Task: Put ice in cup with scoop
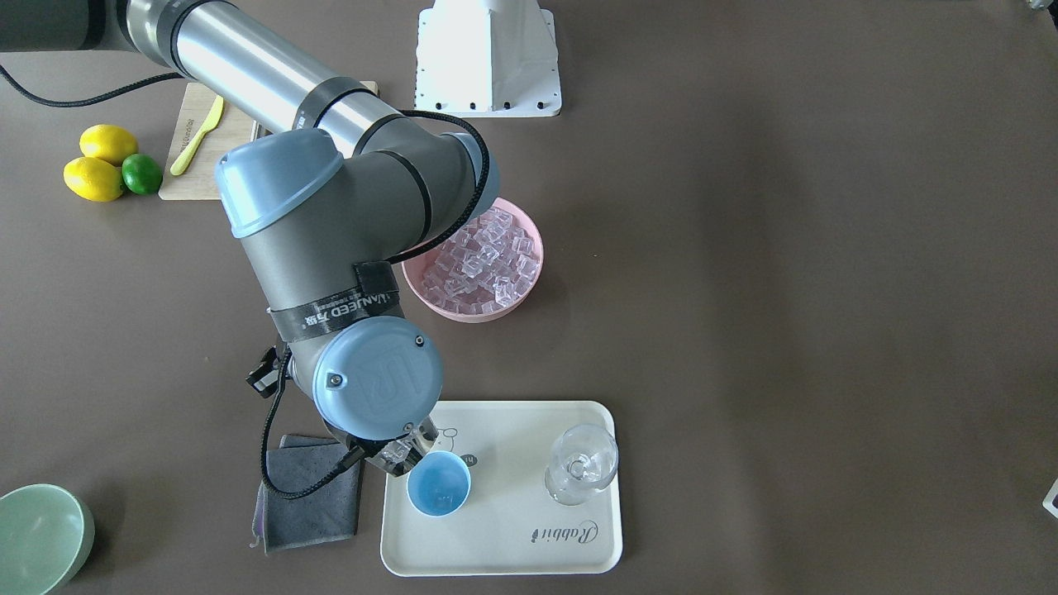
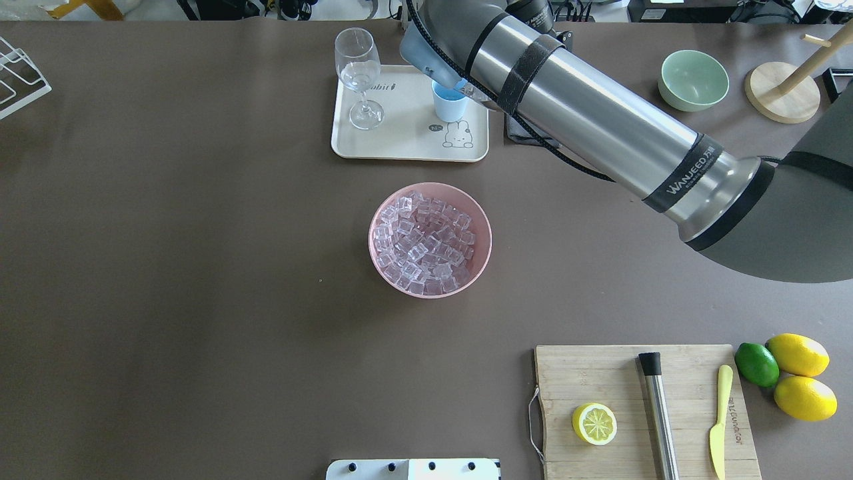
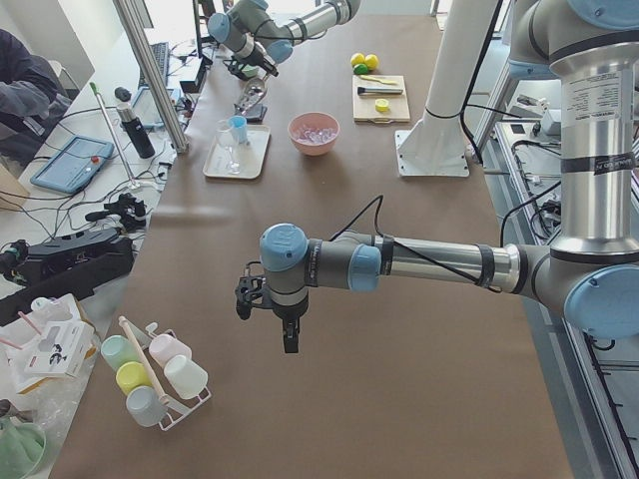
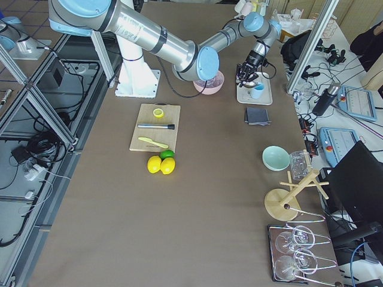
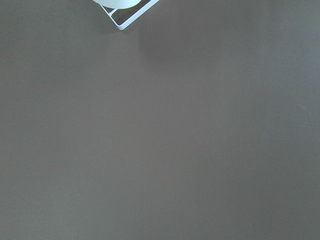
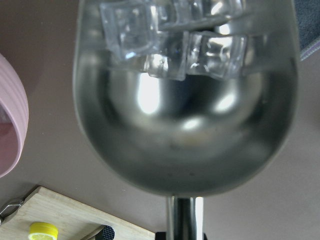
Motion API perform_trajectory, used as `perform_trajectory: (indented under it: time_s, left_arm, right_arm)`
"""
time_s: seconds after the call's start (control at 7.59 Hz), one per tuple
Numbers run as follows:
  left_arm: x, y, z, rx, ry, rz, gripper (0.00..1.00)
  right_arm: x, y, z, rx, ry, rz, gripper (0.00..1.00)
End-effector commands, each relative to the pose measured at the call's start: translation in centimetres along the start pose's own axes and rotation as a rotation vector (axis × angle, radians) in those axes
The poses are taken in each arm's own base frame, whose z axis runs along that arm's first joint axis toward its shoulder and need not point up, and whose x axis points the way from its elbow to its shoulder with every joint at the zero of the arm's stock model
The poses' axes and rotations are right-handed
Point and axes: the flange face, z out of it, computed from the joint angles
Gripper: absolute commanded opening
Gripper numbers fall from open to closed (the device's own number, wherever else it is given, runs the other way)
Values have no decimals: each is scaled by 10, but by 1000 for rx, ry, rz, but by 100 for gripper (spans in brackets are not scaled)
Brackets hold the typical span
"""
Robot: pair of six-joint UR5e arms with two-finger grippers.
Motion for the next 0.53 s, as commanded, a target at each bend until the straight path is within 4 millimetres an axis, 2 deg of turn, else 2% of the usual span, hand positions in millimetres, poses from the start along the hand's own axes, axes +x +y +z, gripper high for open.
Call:
perform_trajectory:
  time_s: [0.0, 0.4]
  left_arm:
    - [-10, 1, 10, -21, -1, -19, 98]
    - [-9, 0, 12, -25, -3, -21, 98]
  right_arm:
    - [6, -3, 3, -29, 19, -43, 0]
    - [6, -8, -6, -56, 25, -53, 0]
